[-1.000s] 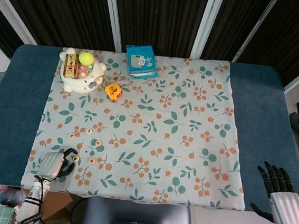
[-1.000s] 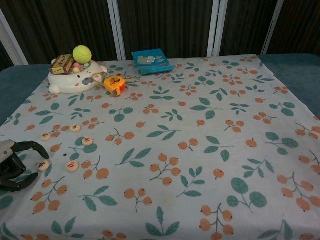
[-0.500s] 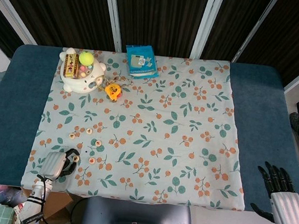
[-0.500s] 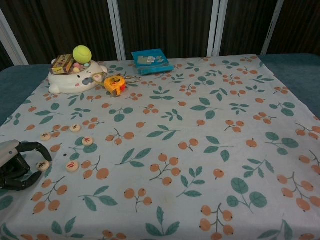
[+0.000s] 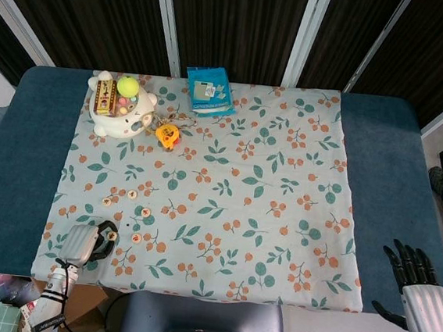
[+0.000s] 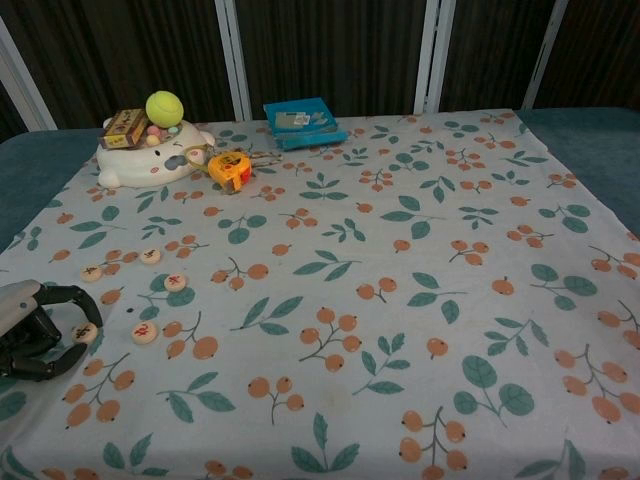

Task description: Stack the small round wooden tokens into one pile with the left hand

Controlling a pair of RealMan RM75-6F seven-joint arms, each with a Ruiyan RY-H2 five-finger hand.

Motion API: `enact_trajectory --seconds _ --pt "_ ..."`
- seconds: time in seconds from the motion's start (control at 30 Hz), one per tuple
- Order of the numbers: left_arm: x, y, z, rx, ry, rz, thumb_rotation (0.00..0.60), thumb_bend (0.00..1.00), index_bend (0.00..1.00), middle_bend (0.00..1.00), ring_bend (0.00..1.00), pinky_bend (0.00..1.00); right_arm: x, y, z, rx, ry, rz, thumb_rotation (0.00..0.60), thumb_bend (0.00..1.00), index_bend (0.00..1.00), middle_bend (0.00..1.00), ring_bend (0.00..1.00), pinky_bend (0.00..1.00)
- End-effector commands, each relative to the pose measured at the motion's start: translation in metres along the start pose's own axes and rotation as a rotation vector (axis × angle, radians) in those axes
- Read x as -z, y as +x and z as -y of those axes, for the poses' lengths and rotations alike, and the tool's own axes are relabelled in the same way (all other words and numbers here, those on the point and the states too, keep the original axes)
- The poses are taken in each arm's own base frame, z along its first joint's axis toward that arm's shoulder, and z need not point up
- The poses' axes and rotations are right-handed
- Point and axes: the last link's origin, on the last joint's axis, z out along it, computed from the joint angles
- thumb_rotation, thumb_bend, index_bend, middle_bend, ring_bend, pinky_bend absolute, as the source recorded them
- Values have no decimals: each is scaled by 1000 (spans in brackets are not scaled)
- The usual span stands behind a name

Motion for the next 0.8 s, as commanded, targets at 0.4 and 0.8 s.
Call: enact_trajectory --seconds 0.4,0.8 --pt "-4 13 -8 29 -20 -57 600 414 524 1000 1000 1000 0 1 0 -3 1 -4 600 205 0 0 0 27" --pt "-10 21 -58 58 -122 -59 600 413 526 1000 1000 1000 0 0 1 1 9 1 600 205 0 0 0 27"
